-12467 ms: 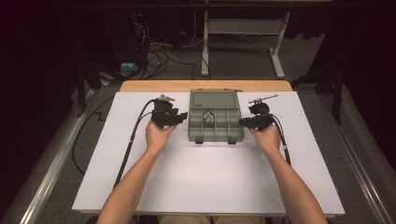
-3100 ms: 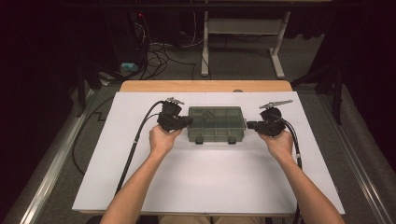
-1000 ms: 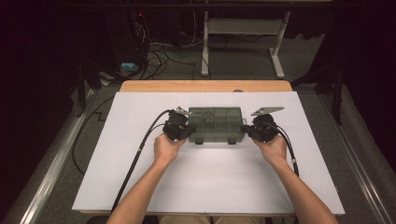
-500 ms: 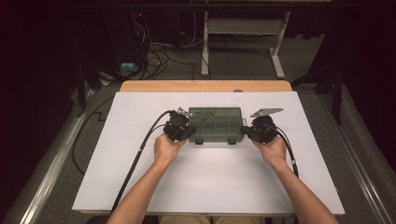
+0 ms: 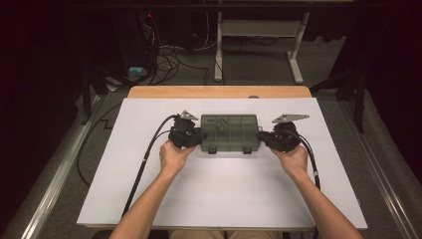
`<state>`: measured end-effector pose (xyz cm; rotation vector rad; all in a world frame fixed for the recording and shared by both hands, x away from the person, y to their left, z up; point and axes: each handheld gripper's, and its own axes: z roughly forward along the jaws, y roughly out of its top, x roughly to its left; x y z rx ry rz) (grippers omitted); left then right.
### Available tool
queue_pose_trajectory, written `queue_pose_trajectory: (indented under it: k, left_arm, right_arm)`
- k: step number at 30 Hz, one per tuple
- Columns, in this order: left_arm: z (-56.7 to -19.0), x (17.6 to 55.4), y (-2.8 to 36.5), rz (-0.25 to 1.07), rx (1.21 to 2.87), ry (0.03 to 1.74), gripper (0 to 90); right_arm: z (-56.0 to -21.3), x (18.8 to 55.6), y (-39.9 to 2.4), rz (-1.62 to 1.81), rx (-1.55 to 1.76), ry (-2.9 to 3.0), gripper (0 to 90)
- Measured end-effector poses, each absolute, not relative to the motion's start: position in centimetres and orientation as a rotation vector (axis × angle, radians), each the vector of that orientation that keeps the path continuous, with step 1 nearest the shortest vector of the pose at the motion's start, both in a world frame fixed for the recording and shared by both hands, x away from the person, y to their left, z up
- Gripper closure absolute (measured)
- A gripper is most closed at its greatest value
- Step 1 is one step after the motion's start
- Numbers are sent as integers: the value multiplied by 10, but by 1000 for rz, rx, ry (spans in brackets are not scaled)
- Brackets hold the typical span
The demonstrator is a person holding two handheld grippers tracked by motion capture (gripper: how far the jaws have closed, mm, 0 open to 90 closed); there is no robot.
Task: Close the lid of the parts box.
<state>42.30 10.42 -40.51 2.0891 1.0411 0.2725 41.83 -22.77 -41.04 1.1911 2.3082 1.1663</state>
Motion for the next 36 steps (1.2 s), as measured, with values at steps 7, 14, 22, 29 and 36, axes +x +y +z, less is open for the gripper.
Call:
queue_pose_trajectory:
  k: [7,14,22,29,36]
  left_arm:
    - [-402,417,120,302,2048,1043,531]
    - [-402,410,130,342,2028,1046,502]
    - [-402,401,140,369,2012,1041,485]
    - [-404,394,151,378,1995,1057,480]
    - [-405,387,160,396,1979,1060,478]
  right_arm:
    - [-406,412,-237,1205,1198,2264,692]
    - [-407,405,-247,1221,1213,2232,638]
    - [-409,398,-259,1245,1230,2209,596]
    - [-411,393,-265,1254,1228,2198,582]
    - [-412,387,-271,1262,1233,2182,568]
